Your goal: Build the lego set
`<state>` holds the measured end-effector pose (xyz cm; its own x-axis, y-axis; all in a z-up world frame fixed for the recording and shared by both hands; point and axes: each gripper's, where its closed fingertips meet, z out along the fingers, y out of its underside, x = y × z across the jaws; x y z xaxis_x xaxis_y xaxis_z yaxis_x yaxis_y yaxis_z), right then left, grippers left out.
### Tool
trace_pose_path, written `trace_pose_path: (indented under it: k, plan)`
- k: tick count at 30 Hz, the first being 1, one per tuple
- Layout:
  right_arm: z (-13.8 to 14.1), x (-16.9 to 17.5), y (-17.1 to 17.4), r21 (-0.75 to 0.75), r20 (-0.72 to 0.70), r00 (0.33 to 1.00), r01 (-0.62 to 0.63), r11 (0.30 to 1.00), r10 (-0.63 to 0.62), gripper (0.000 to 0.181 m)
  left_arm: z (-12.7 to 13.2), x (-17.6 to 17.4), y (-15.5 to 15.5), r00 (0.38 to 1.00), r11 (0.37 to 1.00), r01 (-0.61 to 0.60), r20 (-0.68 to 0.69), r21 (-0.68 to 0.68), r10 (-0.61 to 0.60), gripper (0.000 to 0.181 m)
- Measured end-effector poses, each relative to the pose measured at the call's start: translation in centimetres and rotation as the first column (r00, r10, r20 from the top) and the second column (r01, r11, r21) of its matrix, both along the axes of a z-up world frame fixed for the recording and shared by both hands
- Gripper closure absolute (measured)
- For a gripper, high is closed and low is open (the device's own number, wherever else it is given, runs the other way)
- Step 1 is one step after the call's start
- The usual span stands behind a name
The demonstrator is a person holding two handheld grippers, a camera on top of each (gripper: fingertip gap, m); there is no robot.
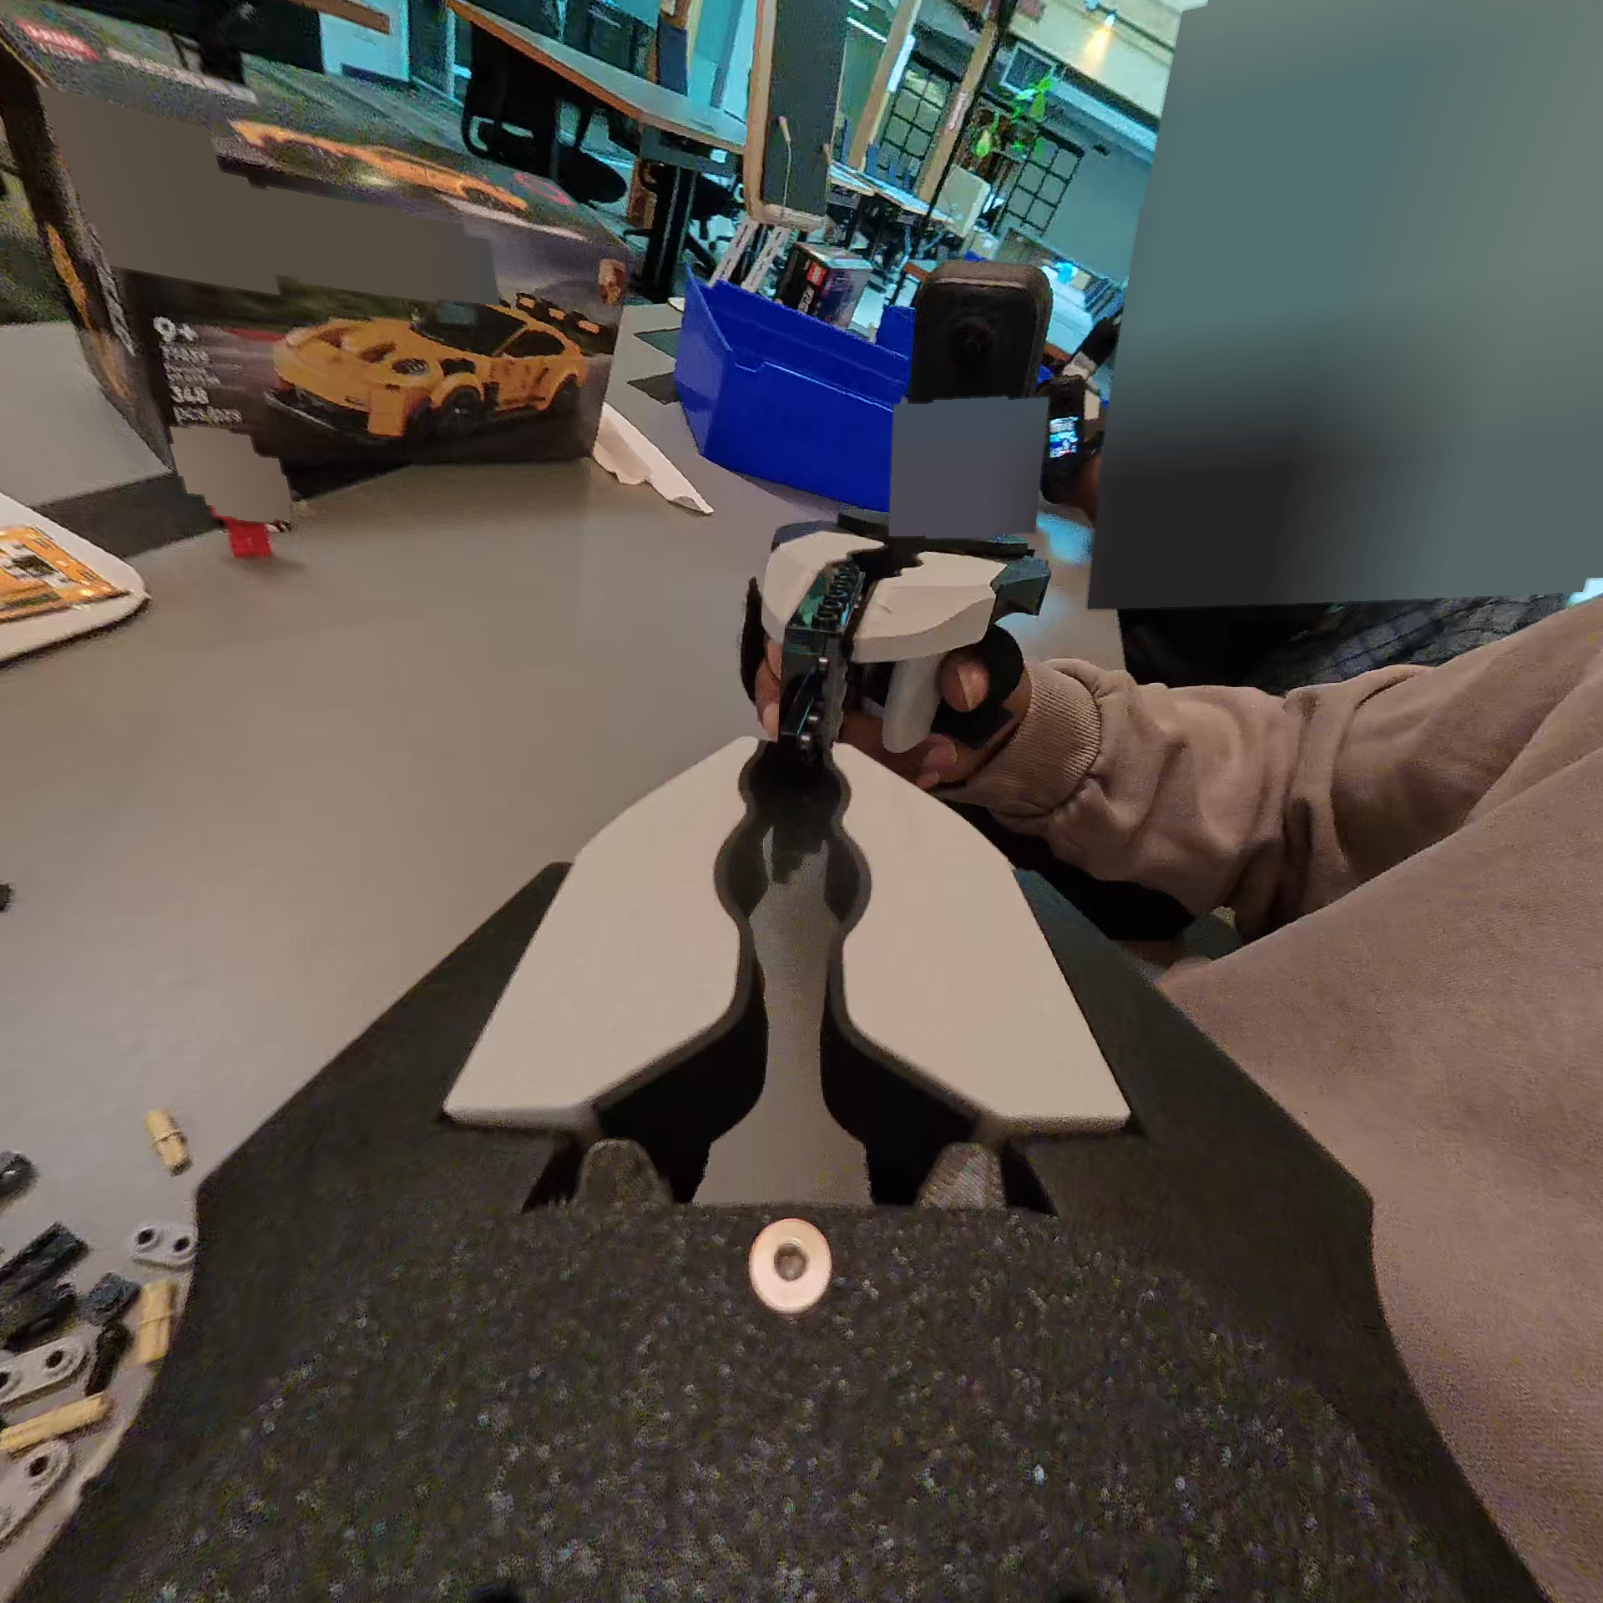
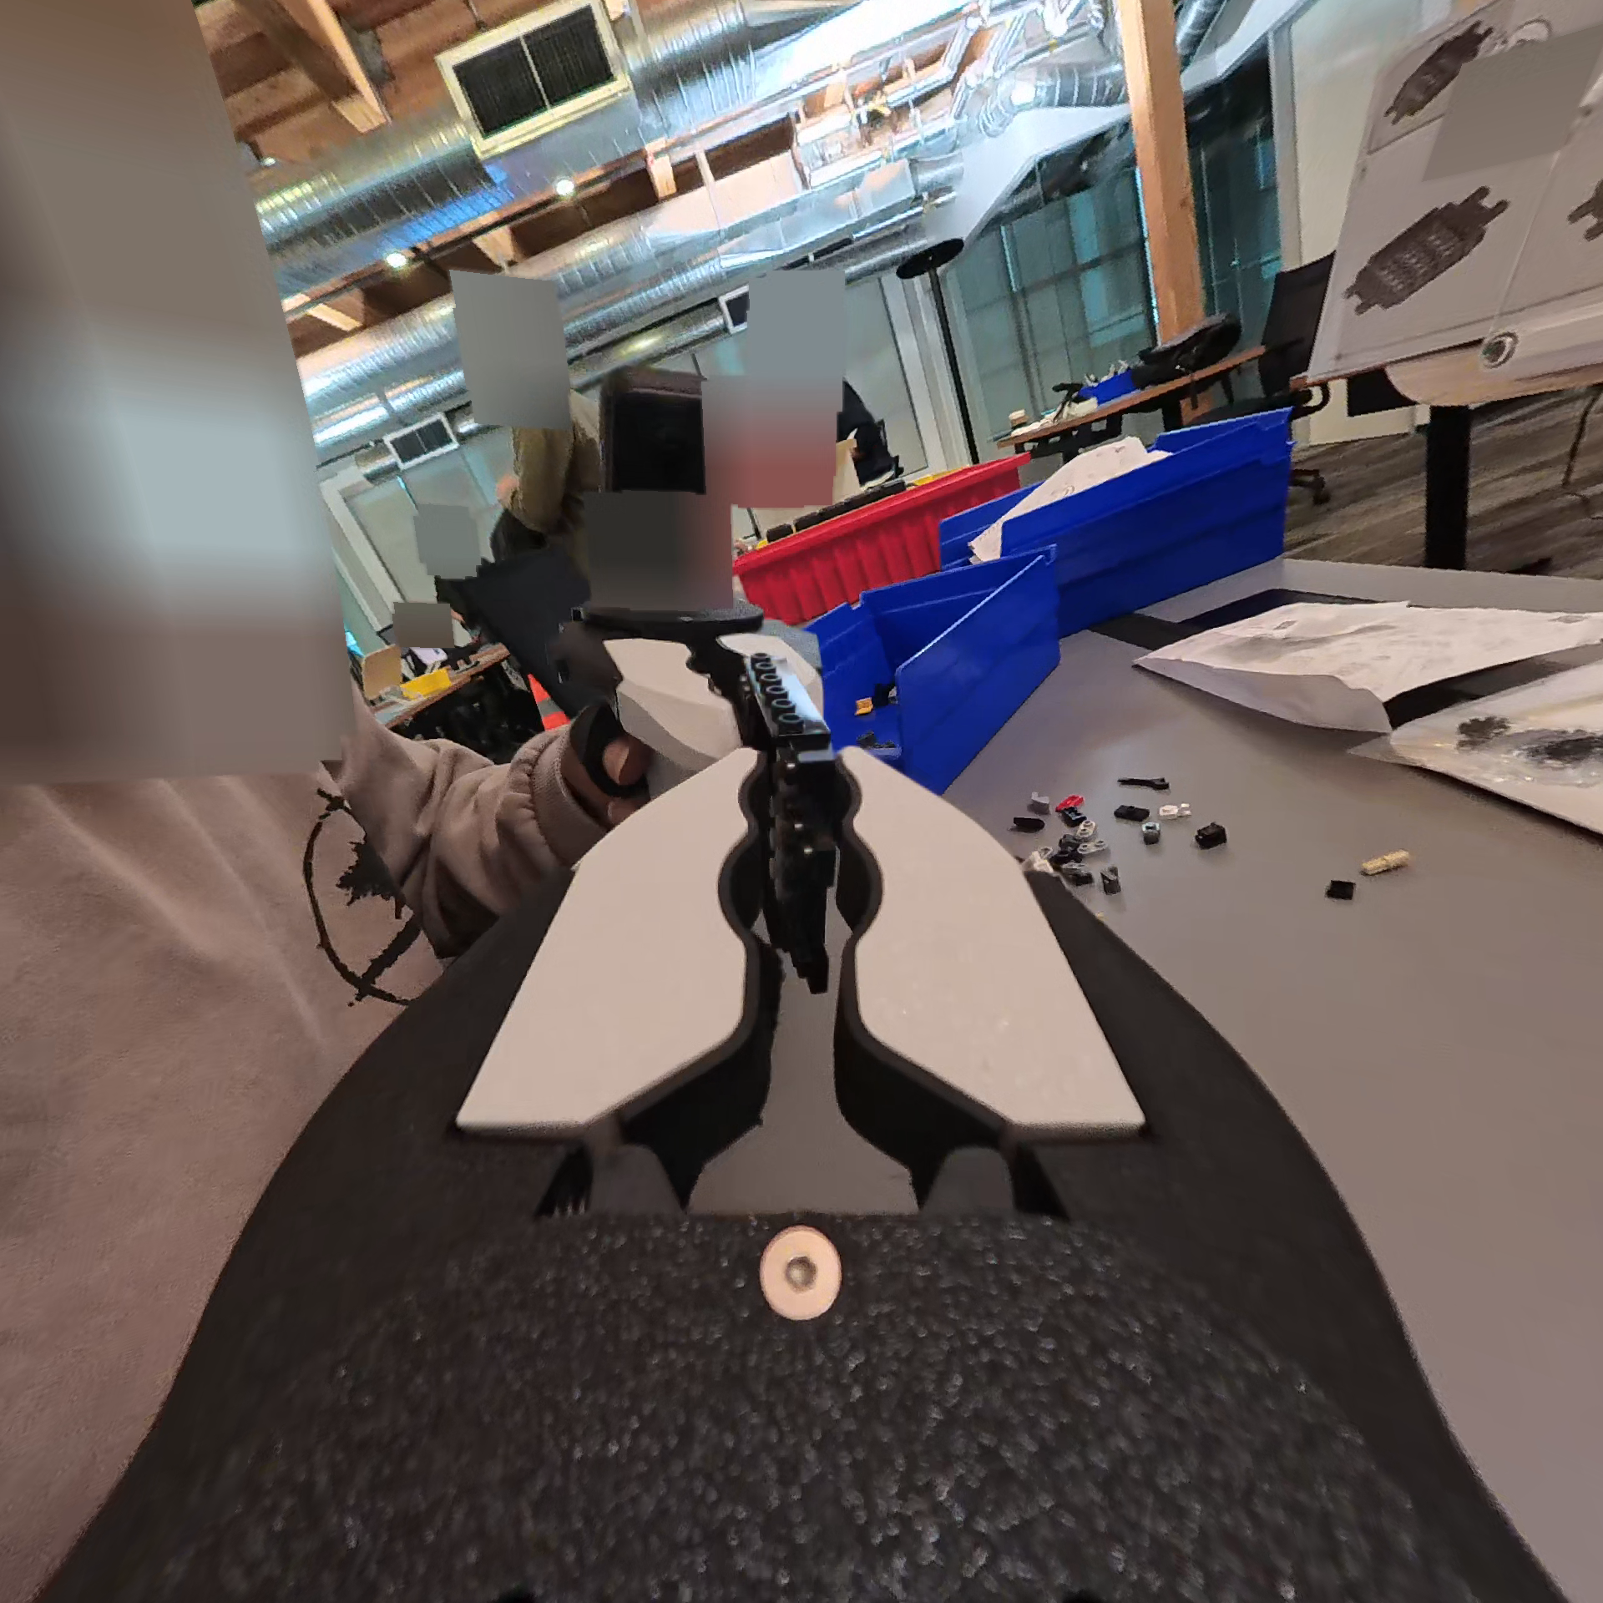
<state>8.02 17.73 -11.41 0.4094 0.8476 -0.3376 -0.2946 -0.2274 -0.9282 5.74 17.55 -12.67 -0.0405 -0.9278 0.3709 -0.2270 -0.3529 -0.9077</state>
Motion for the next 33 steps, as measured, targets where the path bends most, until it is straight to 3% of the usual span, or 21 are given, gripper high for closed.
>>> trace_pose_path:
  k: [6, 9, 17, 24, 33]
  plan:
    - [0.1, -0.2, -0.4, 0.066, 0.018, 1.000, -0.008, 0.998, 0.006, 0.170, 0.7, -0.2, -0.1, 0.999, 0.995, -0.035, -0.010, 0.090, 0.036, 0.172]
    - [-0.2, -0.2, -0.1, 0.037, -0.007, 1.000, -0.008, 0.999, 0.009, 0.170, 0.4, -0.2, 0.2, 0.999, 0.997, -0.042, -0.012, 0.057, 0.042, 0.172]
    - [-1.9, -0.2, 0.9, -0.132, -0.058, 0.998, -0.026, 0.991, 0.018, 0.157, -0.4, -0.5, 2.1, 0.998, 0.972, -0.052, 0.023, -0.231, 0.059, 0.172]
    - [-2.9, -1.0, 1.2, -0.153, -0.008, 1.000, 0.004, 0.988, -0.005, 0.169, -0.7, -0.4, 2.3, 0.998, 0.940, -0.035, 0.035, -0.338, 0.050, 0.172]
    - [-3.8, -1.0, 1.6, -0.192, 0.017, 0.999, 0.053, 0.980, -0.051, 0.172, -1.6, -0.3, 2.9, 0.997, 0.896, -0.050, 0.027, -0.442, 0.069, 0.172]
